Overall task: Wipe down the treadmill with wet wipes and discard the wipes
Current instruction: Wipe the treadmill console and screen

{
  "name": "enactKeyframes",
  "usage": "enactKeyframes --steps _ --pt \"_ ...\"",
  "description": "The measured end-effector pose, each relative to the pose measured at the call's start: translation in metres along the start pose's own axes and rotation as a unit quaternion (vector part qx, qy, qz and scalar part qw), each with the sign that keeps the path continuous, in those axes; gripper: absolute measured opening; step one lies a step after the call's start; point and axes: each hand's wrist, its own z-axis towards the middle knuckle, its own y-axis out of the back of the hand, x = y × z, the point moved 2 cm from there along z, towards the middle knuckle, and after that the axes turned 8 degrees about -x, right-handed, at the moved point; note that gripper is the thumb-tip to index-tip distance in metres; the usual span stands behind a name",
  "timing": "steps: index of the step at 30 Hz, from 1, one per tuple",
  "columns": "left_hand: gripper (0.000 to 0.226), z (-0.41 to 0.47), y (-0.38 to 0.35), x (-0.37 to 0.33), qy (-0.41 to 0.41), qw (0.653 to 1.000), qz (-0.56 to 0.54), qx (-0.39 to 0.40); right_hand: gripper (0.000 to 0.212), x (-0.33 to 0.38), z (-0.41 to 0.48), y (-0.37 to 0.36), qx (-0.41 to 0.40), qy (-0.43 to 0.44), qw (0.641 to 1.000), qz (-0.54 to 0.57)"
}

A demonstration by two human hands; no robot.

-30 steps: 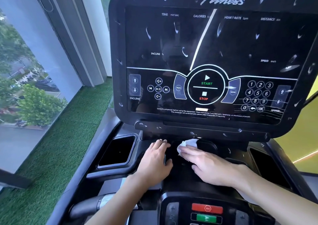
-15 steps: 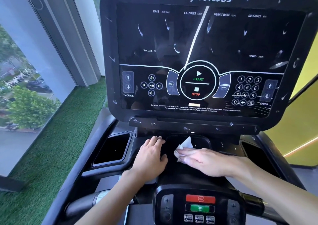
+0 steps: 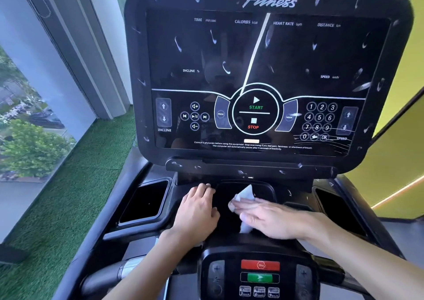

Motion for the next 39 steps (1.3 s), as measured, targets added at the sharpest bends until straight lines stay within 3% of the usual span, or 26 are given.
enactKeyframes --steps 3,5,8,13,22,26,30,34,37,39 --pt "0.053 -0.001 0.001 0.000 -0.003 1.000 0.002 0.005 0.048 -0.021 -0.006 0.008 -0.063 -0.037 0.997 -0.007" --pt "0.053 -0.001 0.000 0.000 -0.001 1.000 0.001 0.003 0.049 -0.025 -0.011 0.008 -0.092 -0.007 0.995 -0.037" --pt "0.052 0.000 0.000 0.000 0.001 1.000 0.000 -0.001 0.034 -0.025 -0.005 0.002 -0.173 0.038 0.984 -0.035" --pt "0.052 -0.001 -0.001 0.003 0.000 1.000 -0.009 -0.003 0.034 -0.042 -0.004 -0.007 -0.311 -0.005 0.949 -0.048" --pt "0.053 -0.001 -0.001 0.003 -0.004 1.000 0.003 -0.012 0.022 -0.050 0.001 -0.001 -0.296 -0.008 0.953 -0.065" --pt "0.052 0.000 -0.001 0.001 -0.006 1.000 0.005 -0.020 0.016 -0.035 -0.002 -0.011 -0.225 0.026 0.972 -0.061" --pt "0.051 -0.001 -0.001 0.004 -0.010 1.000 0.003 -0.021 0.017 -0.047 0.000 0.000 -0.277 -0.031 0.960 -0.037" --pt "0.051 -0.001 -0.001 0.003 -0.011 1.000 0.004 -0.023 0.023 -0.023 -0.007 -0.002 -0.186 -0.027 0.982 -0.010" --pt "0.051 0.000 -0.001 0.004 -0.012 1.000 0.001 -0.027 0.022 -0.028 -0.005 0.004 -0.230 -0.062 0.971 0.022" --pt "0.051 -0.001 -0.003 0.005 -0.014 1.000 0.001 -0.027 0.021 -0.029 -0.007 0.003 -0.212 -0.073 0.974 0.009"
